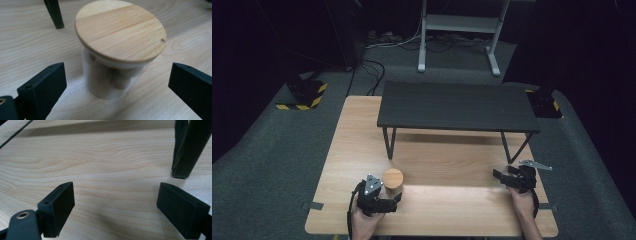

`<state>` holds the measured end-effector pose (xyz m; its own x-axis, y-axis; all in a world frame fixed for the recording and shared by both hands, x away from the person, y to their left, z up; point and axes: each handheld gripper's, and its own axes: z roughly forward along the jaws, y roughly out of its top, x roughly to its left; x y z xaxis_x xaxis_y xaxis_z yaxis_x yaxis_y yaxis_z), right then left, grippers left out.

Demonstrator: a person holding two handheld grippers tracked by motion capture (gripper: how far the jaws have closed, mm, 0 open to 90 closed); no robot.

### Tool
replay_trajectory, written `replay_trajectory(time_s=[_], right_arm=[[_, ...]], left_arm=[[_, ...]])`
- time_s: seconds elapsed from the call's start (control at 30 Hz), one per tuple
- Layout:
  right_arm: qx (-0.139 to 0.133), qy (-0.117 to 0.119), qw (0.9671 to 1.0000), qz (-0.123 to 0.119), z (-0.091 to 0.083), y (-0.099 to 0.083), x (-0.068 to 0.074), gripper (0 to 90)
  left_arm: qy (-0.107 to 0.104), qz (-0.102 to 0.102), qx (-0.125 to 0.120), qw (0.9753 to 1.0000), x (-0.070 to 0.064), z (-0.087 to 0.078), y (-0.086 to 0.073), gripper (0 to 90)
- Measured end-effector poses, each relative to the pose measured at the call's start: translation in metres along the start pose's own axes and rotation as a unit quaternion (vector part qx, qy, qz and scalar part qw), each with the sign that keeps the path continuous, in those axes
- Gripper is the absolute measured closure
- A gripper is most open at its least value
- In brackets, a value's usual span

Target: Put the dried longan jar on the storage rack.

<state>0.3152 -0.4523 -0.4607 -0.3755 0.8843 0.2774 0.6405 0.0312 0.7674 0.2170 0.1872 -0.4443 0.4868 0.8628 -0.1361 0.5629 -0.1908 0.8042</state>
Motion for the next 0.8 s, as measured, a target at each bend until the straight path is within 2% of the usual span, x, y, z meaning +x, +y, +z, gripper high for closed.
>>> replay_trajectory(time_s=[0.27,0.37,0.47,0.8], right_arm=[[0.000,0.000,1.0000,0.001,0.000,0.000,0.000,14.1],[0.000,0.001,1.0000,0.003,0.000,0.000,0.000,14.0],[0.000,0.001,1.0000,0.003,0.000,0.000,0.000,14.0],[-0.002,0.003,1.0000,0.004,0.000,-0.001,-0.002,13.9]], left_arm=[[0.007,0.012,0.014,0.9998,-0.007,0.012,0.010,5.6],[0.017,0.017,0.020,0.9995,-0.011,0.017,0.013,8.7],[0.019,0.013,0.022,0.9995,-0.012,0.021,0.015,11.1],[0.036,0.017,0.020,0.9990,-0.016,0.026,0.014,21.5]])
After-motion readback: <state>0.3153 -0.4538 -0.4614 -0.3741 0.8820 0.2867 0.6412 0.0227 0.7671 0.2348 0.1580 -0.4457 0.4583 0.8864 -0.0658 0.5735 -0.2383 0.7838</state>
